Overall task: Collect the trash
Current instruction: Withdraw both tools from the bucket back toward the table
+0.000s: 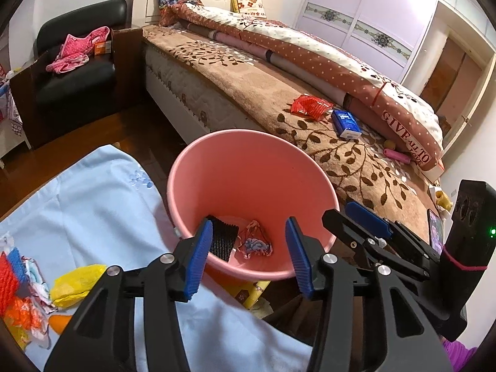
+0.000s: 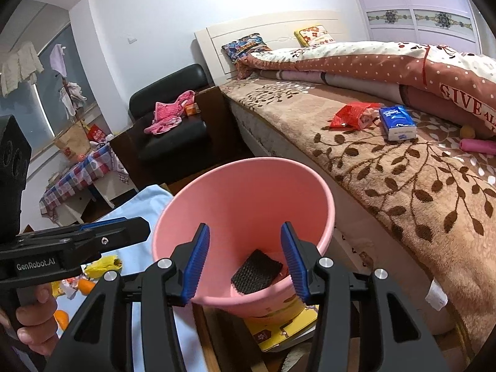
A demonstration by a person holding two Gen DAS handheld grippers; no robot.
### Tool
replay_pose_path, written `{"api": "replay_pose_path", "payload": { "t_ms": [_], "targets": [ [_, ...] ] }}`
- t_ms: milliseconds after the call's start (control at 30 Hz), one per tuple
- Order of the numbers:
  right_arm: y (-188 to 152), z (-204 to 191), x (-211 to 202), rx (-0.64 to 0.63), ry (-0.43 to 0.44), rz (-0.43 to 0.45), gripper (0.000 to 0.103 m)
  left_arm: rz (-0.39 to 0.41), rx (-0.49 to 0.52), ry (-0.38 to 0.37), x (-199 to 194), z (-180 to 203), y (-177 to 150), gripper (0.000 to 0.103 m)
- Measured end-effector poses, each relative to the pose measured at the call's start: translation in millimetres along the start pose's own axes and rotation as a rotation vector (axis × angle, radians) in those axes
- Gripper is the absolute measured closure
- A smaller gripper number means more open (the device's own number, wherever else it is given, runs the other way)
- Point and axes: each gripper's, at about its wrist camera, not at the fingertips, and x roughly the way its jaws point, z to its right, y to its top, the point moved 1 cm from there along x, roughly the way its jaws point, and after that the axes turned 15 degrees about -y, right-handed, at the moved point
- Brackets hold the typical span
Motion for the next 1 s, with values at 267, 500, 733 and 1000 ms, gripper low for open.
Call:
{"api": "replay_pose_path", "payload": {
  "t_ms": [267,500,733,1000],
  "targets": [
    [-5,-14,-14,-0.03,0.039,0.004,0.054,0.016,0.007,0.012,-29,1,-10,0.053],
    [-9,-26,-27,-0.053,0.068,0.013,0.052,0.033,-0.001,0.027,-58,-1,-24,0.053],
    [-16,-39,-40,-0.083,0.091,0.016,0.052,0.034,-0.005,0.057,-88,-6,-47,0.053],
    [-24,-57,-54,-0.125,0.123,0.016,0.052,0.05,-0.023,0.108,-132,-18,-80,0.053]
  ]
}}
